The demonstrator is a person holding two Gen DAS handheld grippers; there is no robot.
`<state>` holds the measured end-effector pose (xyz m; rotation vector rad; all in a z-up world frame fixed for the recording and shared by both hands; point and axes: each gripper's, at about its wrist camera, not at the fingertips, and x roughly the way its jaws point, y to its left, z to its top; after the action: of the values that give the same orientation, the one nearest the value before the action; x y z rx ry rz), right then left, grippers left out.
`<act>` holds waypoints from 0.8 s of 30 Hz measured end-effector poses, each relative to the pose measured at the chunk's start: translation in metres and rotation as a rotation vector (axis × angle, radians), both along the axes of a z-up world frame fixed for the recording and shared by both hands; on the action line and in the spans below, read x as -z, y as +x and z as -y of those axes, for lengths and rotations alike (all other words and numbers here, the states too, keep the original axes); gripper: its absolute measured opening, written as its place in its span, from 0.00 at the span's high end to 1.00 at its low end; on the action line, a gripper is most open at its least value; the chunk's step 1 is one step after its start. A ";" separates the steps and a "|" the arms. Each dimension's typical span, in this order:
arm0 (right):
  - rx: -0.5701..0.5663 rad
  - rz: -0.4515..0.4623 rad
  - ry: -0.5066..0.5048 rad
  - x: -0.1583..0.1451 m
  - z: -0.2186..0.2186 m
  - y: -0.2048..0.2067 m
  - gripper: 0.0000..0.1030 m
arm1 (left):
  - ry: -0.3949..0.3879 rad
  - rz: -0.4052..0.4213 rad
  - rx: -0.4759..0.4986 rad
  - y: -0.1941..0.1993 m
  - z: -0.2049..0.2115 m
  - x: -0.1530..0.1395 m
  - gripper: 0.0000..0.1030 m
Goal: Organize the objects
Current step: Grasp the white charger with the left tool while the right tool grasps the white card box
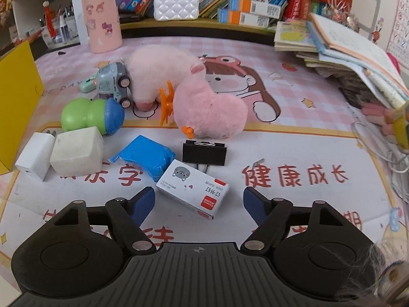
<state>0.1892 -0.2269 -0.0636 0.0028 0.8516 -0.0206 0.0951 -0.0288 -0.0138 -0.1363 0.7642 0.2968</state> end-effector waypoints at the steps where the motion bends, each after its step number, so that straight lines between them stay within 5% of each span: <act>1: -0.009 0.003 0.003 0.000 0.000 0.002 0.33 | -0.001 0.000 0.006 0.001 0.002 0.000 0.02; 3: -0.038 0.012 0.022 -0.001 0.002 0.003 0.44 | -0.004 0.001 0.026 0.007 0.007 0.001 0.03; 8: -0.070 0.004 0.068 -0.008 0.015 0.004 0.44 | -0.003 -0.002 0.098 0.030 0.023 0.007 0.11; 13: -0.145 0.034 0.080 -0.023 0.027 -0.006 0.44 | 0.016 -0.019 0.143 0.061 0.035 0.019 0.45; 24: -0.261 0.067 0.073 -0.033 0.031 -0.019 0.44 | 0.045 -0.070 0.145 0.116 0.035 0.046 0.46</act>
<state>0.1699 -0.2580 -0.0306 -0.0389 0.7796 0.2543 0.2114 -0.0640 -0.0600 -0.0274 0.8322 0.1814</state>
